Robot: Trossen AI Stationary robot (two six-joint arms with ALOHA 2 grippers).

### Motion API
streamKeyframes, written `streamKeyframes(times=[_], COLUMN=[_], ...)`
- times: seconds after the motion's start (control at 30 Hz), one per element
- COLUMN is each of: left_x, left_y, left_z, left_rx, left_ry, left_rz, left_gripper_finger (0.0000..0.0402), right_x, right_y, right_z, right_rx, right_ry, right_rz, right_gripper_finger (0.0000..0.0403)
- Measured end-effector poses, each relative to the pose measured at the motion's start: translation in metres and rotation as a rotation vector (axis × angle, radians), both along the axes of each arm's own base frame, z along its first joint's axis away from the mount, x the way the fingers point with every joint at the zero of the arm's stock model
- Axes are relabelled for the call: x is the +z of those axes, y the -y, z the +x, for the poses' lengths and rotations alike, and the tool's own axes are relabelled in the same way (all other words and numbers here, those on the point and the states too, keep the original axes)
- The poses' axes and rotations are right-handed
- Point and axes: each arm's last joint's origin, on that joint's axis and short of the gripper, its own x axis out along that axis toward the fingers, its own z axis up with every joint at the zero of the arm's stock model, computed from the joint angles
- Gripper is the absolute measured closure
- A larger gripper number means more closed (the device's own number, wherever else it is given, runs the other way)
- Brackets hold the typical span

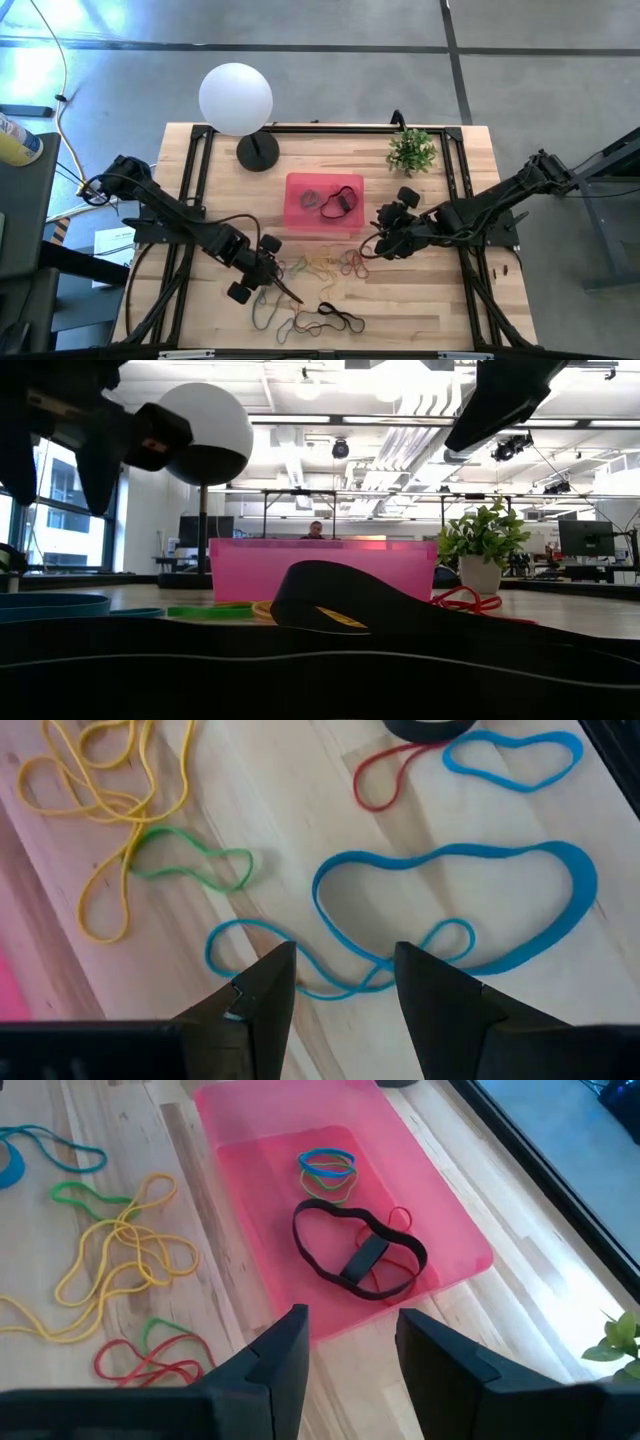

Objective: Pick and place rubber bands into bin
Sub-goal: Put the blue rubber band into the red bin

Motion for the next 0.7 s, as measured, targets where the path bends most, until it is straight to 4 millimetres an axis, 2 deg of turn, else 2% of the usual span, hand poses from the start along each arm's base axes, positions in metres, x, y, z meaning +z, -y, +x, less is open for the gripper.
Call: streamKeyframes(times=[0.3, 0.7], left_x=[-0.028, -0.052], left_y=[0.008, 0.01], left_z=[0.016, 0.022], left_rx=[-0.066, 0.003], left_ry=[-0.028, -0.099], left_rz=[-0.008, -0.011], left_gripper_finger=[0.0241, 0.0241], right_x=[0.0, 0.0], right_y=[-0.001, -0.001], right_z=[0.0, 0.0], right_rx=[-0.001, 0.0], right_ry=[0.001, 0.0], right_rz=[0.035, 0.044], right_gripper_finger=[0.026, 0.0261])
